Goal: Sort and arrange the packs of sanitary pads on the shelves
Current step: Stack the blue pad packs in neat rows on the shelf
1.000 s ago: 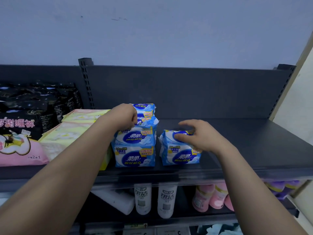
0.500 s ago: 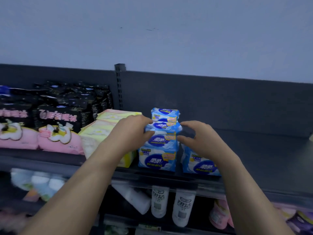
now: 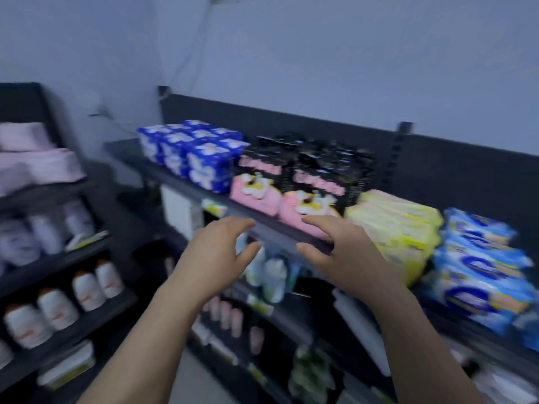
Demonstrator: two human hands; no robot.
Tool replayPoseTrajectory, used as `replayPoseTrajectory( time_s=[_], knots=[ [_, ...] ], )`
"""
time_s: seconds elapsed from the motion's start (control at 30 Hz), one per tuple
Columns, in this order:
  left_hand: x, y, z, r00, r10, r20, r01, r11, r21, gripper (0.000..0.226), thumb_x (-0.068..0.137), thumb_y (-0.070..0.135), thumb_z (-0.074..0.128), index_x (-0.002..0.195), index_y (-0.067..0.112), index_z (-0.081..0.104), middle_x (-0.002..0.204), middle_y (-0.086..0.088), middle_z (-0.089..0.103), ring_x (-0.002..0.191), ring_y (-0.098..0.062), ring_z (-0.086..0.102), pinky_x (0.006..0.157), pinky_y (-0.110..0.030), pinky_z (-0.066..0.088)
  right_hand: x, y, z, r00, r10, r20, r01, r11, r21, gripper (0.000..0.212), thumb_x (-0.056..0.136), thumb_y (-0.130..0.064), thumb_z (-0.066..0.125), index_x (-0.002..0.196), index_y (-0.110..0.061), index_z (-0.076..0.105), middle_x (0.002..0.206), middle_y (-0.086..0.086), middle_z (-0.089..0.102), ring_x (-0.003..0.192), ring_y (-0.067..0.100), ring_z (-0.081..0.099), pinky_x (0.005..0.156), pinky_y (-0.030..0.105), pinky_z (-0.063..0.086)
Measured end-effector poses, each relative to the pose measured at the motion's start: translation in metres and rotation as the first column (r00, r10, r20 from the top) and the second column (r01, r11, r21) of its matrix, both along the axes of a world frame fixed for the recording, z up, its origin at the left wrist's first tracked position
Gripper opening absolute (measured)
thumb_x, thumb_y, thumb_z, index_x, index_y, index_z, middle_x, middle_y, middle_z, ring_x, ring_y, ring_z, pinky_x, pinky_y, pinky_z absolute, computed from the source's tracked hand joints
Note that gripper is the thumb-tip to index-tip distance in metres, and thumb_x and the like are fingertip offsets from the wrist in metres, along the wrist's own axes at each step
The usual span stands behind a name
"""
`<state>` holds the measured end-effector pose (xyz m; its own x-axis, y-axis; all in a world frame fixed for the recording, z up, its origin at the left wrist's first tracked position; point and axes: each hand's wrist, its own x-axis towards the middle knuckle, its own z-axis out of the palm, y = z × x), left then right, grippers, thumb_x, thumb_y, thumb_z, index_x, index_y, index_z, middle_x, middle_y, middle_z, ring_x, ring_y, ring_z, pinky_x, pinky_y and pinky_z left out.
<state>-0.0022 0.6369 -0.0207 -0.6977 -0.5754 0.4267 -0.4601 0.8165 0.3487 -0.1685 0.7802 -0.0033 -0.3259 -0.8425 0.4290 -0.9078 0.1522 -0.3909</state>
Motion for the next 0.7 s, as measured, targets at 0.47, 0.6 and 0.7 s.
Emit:
replayPoseTrajectory(
  time_s=[0.47, 0.6, 0.7],
  knots=[
    [0.379, -0.099, -0.036, 0.763, 0.645, 0.040, -0.645, 0.758, 0.098, 0.041, 0.092, 0.042, 0.058, 0.130, 0.027, 0.058, 0.124, 0.008, 0.062, 0.113, -0.013, 0.056, 0.091, -0.028, 0.046, 0.318, -0.227, -0.036, 0.861, 0.497, 0.107, -0.504, 0.862, 0.058, 0.047, 0.090, -0.039, 0.063, 0.135, -0.027, 0.054, 0.134, -0.011, 0.055, 0.113, 0.011, 0.057, 0.097, 0.024, 0.041],
    [0.436, -0.112, -0.034, 0.677, 0.735, 0.038, -0.733, 0.669, 0.122, 0.040, 0.094, 0.043, 0.056, 0.131, 0.028, 0.056, 0.124, 0.009, 0.060, 0.111, -0.011, 0.056, 0.092, -0.029, 0.048, 0.381, -0.275, -0.040, 0.795, 0.598, 0.100, -0.604, 0.796, 0.046, 0.049, 0.089, -0.040, 0.063, 0.135, -0.026, 0.055, 0.135, -0.009, 0.056, 0.125, 0.007, 0.049, 0.100, 0.021, 0.037],
    [0.464, -0.128, -0.037, 0.616, 0.787, 0.036, -0.783, 0.608, 0.130, 0.042, 0.094, 0.042, 0.056, 0.133, 0.027, 0.055, 0.128, 0.009, 0.059, 0.115, -0.009, 0.054, 0.093, -0.026, 0.045, 0.415, -0.308, -0.045, 0.752, 0.647, 0.131, -0.657, 0.752, 0.060, 0.050, 0.090, -0.043, 0.062, 0.137, -0.028, 0.052, 0.136, -0.010, 0.054, 0.122, 0.008, 0.050, 0.100, 0.024, 0.039]
  ],
)
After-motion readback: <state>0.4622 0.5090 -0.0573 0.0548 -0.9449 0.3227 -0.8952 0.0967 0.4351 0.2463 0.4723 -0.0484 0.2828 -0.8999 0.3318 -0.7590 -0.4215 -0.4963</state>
